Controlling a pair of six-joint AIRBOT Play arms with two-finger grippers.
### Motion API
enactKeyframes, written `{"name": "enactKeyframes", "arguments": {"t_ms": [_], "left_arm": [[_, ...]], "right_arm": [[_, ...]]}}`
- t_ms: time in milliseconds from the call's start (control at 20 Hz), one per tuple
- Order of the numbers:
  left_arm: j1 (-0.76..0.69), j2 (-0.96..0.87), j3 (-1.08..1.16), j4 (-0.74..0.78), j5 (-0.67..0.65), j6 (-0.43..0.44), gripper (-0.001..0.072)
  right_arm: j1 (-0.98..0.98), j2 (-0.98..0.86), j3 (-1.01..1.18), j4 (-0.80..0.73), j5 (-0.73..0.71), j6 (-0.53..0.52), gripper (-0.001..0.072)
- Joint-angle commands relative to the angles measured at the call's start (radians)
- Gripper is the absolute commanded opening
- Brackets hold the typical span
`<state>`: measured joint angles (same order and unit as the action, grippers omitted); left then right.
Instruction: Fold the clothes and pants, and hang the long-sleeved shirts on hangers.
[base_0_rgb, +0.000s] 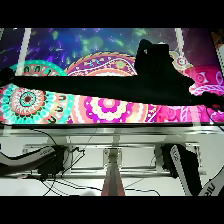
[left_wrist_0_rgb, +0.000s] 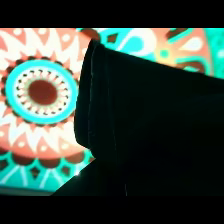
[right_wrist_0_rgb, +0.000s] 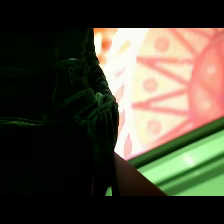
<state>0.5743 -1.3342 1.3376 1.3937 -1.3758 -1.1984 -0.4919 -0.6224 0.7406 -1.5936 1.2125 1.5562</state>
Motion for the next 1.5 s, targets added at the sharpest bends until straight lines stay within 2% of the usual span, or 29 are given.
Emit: {"name": "enactKeyframes", "arguments": {"t_ms": [0, 250, 350, 500, 700, 750, 800, 850, 1000, 1100, 1300, 1450], "left_arm": [[0.001, 0.016, -0.109, 0.198, -0.084, -0.018, 0.0029], [-0.002, -0.039, -0.205, 0.203, -0.032, -0.018, 0.0029], [-0.001, -0.058, -0.206, 0.237, -0.066, -0.018, 0.0028], [0.001, -0.092, -0.207, 0.412, -0.164, -0.018, 0.0029], [0.003, -0.145, -0.214, 0.422, -0.159, -0.018, 0.0041], [0.003, -0.16, -0.214, 0.404, -0.159, -0.018, 0.0206], [0.003, -0.174, -0.213, 0.393, -0.159, -0.018, 0.0609], [0.0, -0.186, -0.213, 0.393, -0.157, -0.033, 0.0703], [-0.018, -0.196, -0.208, 0.392, -0.154, -0.031, 0.0693], [-0.046, -0.196, -0.18, 0.356, -0.154, 0.003, 0.0578], [-0.155, -0.193, -0.052, 0.131, -0.154, 0.01, 0.0579], [-0.273, -0.192, 0.042, 0.059, -0.142, 0.008, 0.058]], "right_arm": [[0.0, 0.066, -0.093, -0.011, 0.094, -0.033, 0.0024], [0.0, 0.052, -0.142, -0.016, 0.098, -0.113, 0.0025], [0.0, 0.039, -0.149, -0.03, 0.122, -0.113, 0.0025], [0.0, 0.011, -0.15, -0.071, 0.202, -0.176, 0.0024], [0.0, -0.021, -0.15, -0.092, 0.21, -0.208, 0.0031], [0.0, -0.023, -0.15, -0.088, 0.21, -0.209, 0.0209], [0.0, -0.023, -0.15, -0.085, 0.211, -0.208, 0.0526], [0.0, -0.023, -0.15, -0.085, 0.21, -0.208, 0.071], [0.0, -0.023, -0.149, -0.077, 0.167, -0.208, 0.069], [0.001, -0.023, -0.143, -0.023, 0.083, -0.208, 0.0688], [0.052, -0.046, -0.126, 0.207, -0.147, -0.245, 0.0686], [0.24, -0.166, -0.085, 0.277, -0.264, -0.269, 0.0685]]}}
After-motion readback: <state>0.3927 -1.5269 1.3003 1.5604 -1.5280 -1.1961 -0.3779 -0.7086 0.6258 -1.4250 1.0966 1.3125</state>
